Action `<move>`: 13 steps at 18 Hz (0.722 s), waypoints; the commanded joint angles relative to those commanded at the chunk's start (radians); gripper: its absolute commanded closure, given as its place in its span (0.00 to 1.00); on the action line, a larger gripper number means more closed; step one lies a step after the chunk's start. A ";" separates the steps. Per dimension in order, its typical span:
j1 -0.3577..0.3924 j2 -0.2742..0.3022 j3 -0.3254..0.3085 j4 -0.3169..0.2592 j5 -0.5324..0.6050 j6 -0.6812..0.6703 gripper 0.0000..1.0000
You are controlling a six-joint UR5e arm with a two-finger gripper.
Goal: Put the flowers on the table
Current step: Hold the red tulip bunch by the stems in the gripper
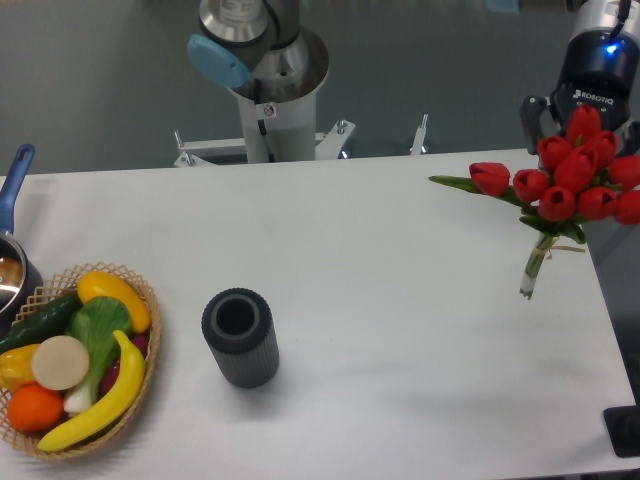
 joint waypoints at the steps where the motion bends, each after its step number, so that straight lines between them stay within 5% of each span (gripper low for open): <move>1: -0.003 0.002 -0.006 0.002 0.003 0.005 0.61; 13: 0.002 0.026 -0.020 -0.003 0.032 0.003 0.61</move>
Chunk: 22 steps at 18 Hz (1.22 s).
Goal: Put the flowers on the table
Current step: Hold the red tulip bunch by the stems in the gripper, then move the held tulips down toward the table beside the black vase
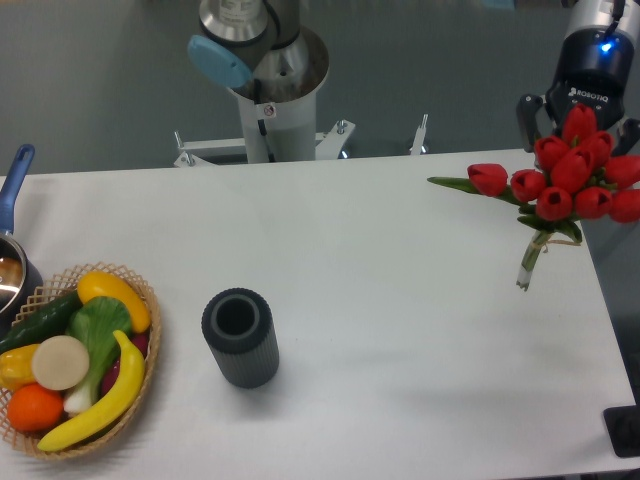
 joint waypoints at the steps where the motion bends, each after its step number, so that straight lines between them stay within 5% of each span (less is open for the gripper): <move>1: 0.000 0.002 0.003 0.002 0.008 0.000 0.61; 8: -0.046 0.021 0.006 -0.001 0.269 -0.001 0.61; 13: -0.158 0.035 0.000 -0.005 0.639 0.002 0.59; 22: -0.331 -0.044 -0.032 -0.006 1.006 0.096 0.59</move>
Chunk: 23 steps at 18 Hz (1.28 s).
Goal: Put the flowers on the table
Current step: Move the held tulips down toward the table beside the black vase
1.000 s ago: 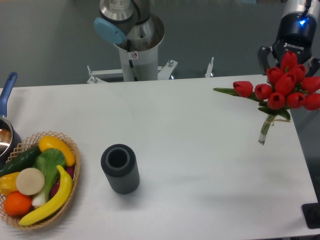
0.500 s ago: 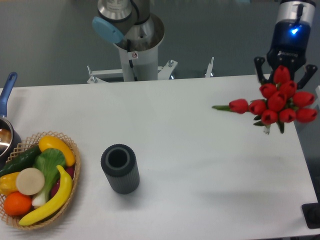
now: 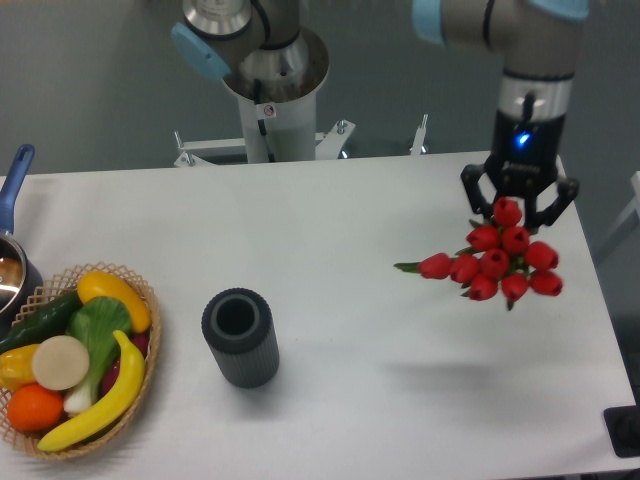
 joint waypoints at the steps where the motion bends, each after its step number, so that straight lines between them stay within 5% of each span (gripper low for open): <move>1: -0.017 -0.011 -0.002 -0.002 0.029 0.014 0.59; 21: -0.106 -0.181 0.014 -0.005 0.030 0.006 0.61; 22: -0.105 -0.172 0.015 -0.005 0.028 0.006 0.60; 23: -0.101 -0.163 0.020 -0.005 0.030 0.006 0.47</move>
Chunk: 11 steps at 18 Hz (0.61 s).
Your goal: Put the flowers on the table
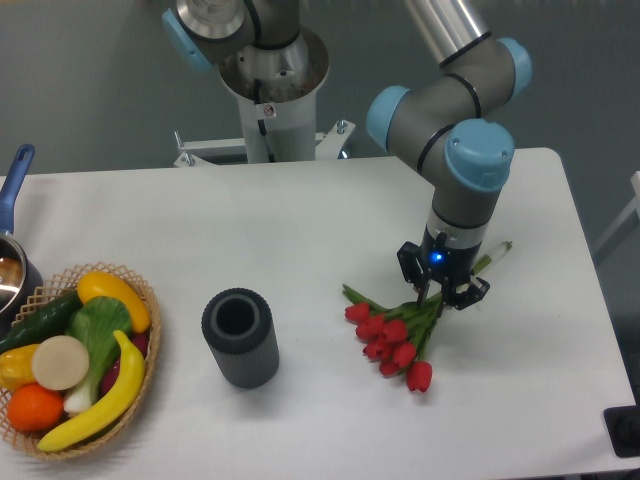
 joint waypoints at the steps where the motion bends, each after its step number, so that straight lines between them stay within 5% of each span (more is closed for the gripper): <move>1: 0.003 0.011 0.005 0.003 0.003 0.008 0.01; 11: 0.112 0.152 0.078 -0.001 -0.023 -0.107 0.00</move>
